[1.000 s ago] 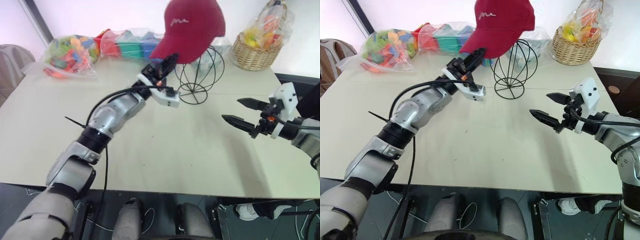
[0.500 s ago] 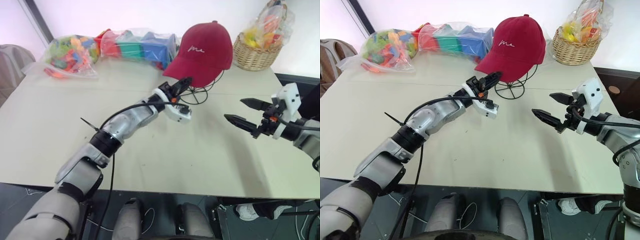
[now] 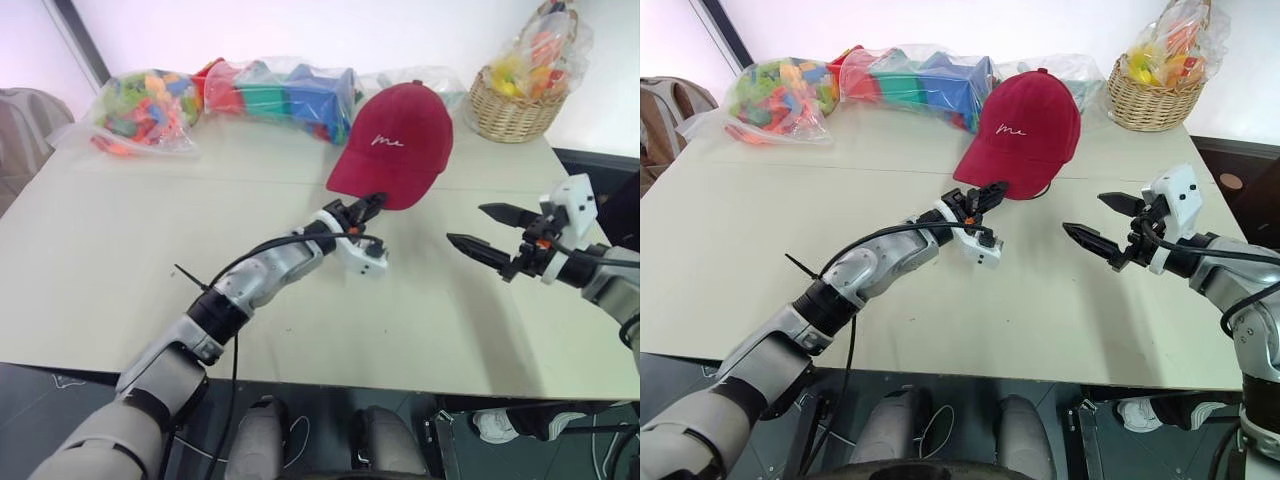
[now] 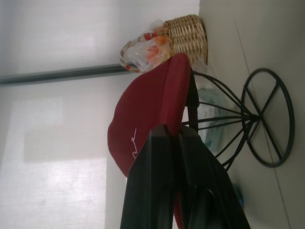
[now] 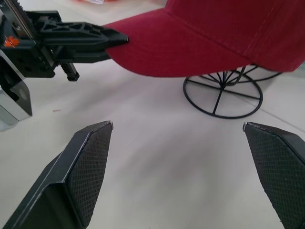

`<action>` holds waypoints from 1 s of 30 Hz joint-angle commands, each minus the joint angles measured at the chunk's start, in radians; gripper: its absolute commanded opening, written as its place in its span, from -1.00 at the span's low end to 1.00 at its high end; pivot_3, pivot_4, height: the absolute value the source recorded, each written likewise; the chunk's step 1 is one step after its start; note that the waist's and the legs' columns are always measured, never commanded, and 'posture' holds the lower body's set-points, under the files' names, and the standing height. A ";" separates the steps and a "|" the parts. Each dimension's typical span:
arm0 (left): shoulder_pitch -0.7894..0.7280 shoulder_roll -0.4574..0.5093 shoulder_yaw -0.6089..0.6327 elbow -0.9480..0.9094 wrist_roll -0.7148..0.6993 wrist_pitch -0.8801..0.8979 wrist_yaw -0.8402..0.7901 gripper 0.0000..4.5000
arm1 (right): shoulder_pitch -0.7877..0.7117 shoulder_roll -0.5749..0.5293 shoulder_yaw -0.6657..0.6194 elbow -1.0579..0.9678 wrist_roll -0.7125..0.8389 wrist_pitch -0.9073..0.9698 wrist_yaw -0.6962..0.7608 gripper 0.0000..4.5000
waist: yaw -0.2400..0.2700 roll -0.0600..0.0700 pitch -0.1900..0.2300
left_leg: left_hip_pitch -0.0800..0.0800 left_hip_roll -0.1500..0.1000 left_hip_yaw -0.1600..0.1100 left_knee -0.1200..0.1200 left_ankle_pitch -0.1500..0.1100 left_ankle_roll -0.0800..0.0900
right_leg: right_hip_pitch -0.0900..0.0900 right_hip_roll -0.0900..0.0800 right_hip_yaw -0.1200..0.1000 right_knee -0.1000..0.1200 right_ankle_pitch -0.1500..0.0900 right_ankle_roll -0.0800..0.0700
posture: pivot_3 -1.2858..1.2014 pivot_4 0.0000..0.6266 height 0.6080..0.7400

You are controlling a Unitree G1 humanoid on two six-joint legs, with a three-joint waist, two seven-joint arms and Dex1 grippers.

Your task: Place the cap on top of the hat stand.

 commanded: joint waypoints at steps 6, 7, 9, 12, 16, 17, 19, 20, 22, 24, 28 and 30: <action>-0.010 -0.051 -0.023 0.030 -0.050 -0.039 -0.006 -0.98 | 0.014 -0.003 -0.056 -0.041 0.010 -0.019 -0.006 1.00 | -0.001 0.000 0.000 | 0.000 0.000 0.000 0.000 0.000 0.000 | 0.000 0.000 0.000 0.000 0.000 0.000 | 0.03 -0.52 1.00; -0.016 -0.049 -0.033 0.039 -0.037 -0.041 -0.005 -0.98 | 0.014 -0.003 -0.056 -0.041 0.009 -0.020 -0.007 1.00 | 0.000 0.000 0.000 | 0.000 0.000 0.000 0.000 0.000 0.000 | 0.000 0.000 0.000 0.000 0.000 0.000 | 0.03 -0.52 1.00; -0.025 -0.045 -0.044 0.055 -0.022 -0.045 -0.005 -0.98 | 0.013 -0.002 -0.053 -0.040 0.008 -0.021 -0.009 1.00 | 0.000 0.000 0.000 | 0.000 0.000 0.000 0.000 0.000 0.000 | 0.000 0.000 0.000 0.000 0.000 0.000 | 0.03 -0.52 1.00; -0.035 -0.040 -0.053 0.071 -0.006 -0.049 -0.004 -0.98 | 0.011 0.001 -0.051 -0.038 0.007 -0.024 -0.013 1.00 | 0.000 0.000 0.000 | 0.000 0.000 -0.001 0.000 0.000 0.000 | 0.001 0.000 0.000 0.000 0.000 0.000 | 0.03 -0.52 1.00; -0.040 -0.029 -0.068 0.092 0.006 -0.063 -0.008 -0.68 | 0.007 0.009 -0.043 -0.036 0.003 -0.032 -0.021 1.00 | 0.000 0.000 0.000 | 0.000 0.000 -0.001 0.000 0.000 0.000 | 0.001 0.000 0.000 0.000 0.000 0.000 | 0.03 -0.52 1.00; -0.041 -0.029 -0.070 0.097 0.002 -0.067 -0.009 -0.55 | 0.006 0.010 -0.041 -0.035 0.003 -0.033 -0.023 1.00 | -0.001 0.000 0.000 | 0.000 0.000 -0.001 0.000 0.000 0.000 | 0.001 0.000 0.000 0.000 0.000 0.000 | 0.03 -0.52 1.00; -0.043 -0.029 -0.076 0.108 0.003 -0.072 -0.008 -0.11 | 0.006 0.013 -0.039 -0.035 0.002 -0.037 -0.026 1.00 | -0.002 0.000 0.000 | 0.000 0.000 -0.001 0.000 0.000 0.000 | 0.000 0.000 0.000 0.000 0.000 0.000 | 0.03 -0.52 1.00; -0.045 -0.028 -0.080 0.113 0.001 -0.073 -0.007 0.14 | 0.008 0.015 -0.038 -0.035 0.002 -0.038 -0.027 1.00 | -0.002 0.000 0.000 | 0.000 0.000 -0.001 0.000 0.000 0.000 | 0.000 0.000 0.000 0.000 0.000 0.000 | 0.03 -0.52 1.00; -0.046 -0.026 -0.086 0.122 0.000 -0.075 -0.005 0.57 | 0.010 0.017 -0.038 -0.037 0.002 -0.040 -0.029 1.00 | -0.004 0.000 0.000 | 0.000 0.000 -0.001 0.000 0.000 0.000 | 0.000 0.000 0.000 0.000 0.000 0.000 | 0.03 -0.52 1.00; -0.046 -0.023 -0.089 0.128 0.002 -0.076 -0.005 0.98 | 0.010 0.019 -0.038 -0.037 0.003 -0.039 -0.030 1.00 | -0.004 0.000 0.000 | 0.000 0.000 -0.001 0.000 0.000 0.000 | 0.000 0.000 0.000 0.000 0.000 0.000 | 0.03 -0.52 1.00; -0.039 -0.003 -0.085 0.115 0.004 -0.084 -0.014 0.98 | 0.006 0.021 -0.032 -0.033 0.001 -0.040 -0.032 1.00 | -0.003 0.000 0.000 | 0.000 0.000 -0.001 0.000 0.000 0.000 | 0.000 0.000 0.000 0.000 0.000 0.000 | 0.03 -0.52 1.00; -0.024 0.025 -0.069 0.071 -0.011 -0.111 -0.002 0.98 | 0.003 0.022 -0.026 -0.030 -0.001 -0.041 -0.032 1.00 | -0.004 0.000 0.000 | 0.000 0.000 -0.001 0.000 0.000 0.000 | 0.000 0.000 0.000 0.000 0.000 0.000 | 0.03 -0.52 1.00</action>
